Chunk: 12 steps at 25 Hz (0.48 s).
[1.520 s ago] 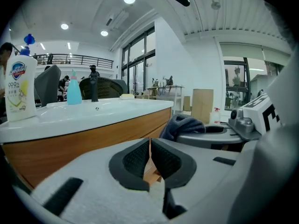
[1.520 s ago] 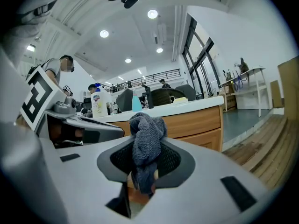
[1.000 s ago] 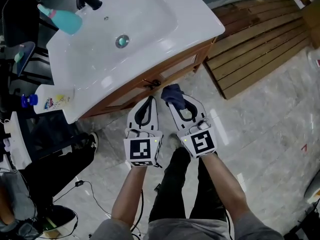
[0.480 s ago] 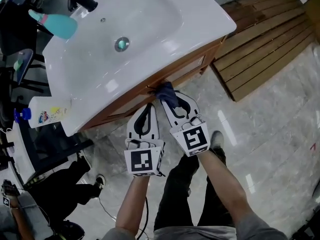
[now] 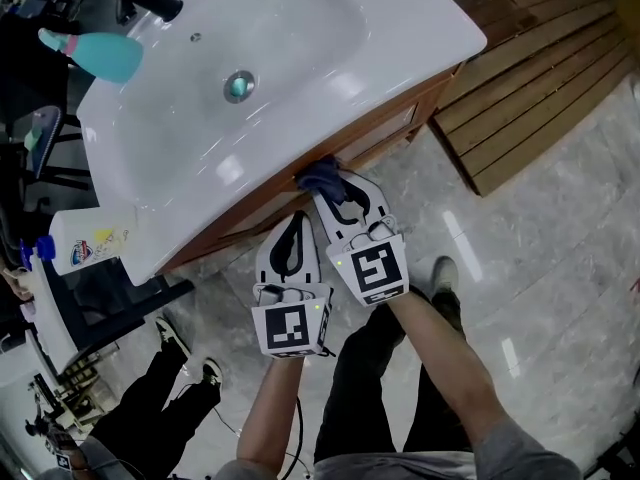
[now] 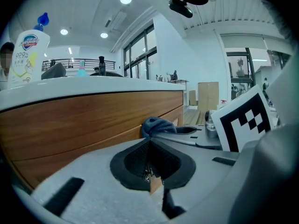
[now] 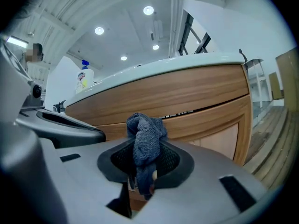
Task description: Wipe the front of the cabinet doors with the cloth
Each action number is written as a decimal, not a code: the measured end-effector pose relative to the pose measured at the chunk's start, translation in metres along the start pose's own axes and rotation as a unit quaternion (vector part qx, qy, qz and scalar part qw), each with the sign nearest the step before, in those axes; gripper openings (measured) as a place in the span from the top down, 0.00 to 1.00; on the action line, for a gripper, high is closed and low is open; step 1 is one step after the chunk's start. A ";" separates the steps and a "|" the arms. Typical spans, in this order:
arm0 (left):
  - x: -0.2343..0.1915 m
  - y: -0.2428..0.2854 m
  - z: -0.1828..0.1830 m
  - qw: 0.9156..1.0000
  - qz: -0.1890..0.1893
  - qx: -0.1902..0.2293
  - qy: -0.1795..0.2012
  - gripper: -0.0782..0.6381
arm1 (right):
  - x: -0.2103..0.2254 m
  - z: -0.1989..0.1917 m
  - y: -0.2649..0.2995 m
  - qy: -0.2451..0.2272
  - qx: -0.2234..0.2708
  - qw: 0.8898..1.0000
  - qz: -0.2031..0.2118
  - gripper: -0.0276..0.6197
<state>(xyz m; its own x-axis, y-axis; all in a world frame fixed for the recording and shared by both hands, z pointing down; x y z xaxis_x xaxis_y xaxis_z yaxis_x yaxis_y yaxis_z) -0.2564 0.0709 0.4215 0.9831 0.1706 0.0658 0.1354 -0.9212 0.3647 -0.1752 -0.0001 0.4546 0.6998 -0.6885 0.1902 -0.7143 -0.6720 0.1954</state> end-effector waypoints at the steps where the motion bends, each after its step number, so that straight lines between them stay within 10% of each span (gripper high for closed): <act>1: 0.000 0.001 0.000 1.000 0.000 0.000 0.000 0.88 | 0.000 0.000 0.000 -0.005 0.001 1.000 -0.001 0.83; 12: 0.010 0.016 -0.003 1.000 0.008 -0.013 -0.005 0.88 | 0.007 -0.004 0.001 -0.048 -0.005 0.999 0.008 0.83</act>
<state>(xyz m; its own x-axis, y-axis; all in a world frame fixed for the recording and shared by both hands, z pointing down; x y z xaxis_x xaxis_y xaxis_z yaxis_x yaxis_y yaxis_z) -0.2446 0.0592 0.4309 0.9862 0.1530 0.0630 0.1171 -0.9142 0.3879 -0.1716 -0.0044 0.4603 0.6842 -0.7225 0.0995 -0.7249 -0.6585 0.2022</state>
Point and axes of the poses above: the fingertips, and each gripper's own axes: y forward along the fingers, x to its right, z out of its top, the point moved 7 cm from there along -y, backward along the fingers
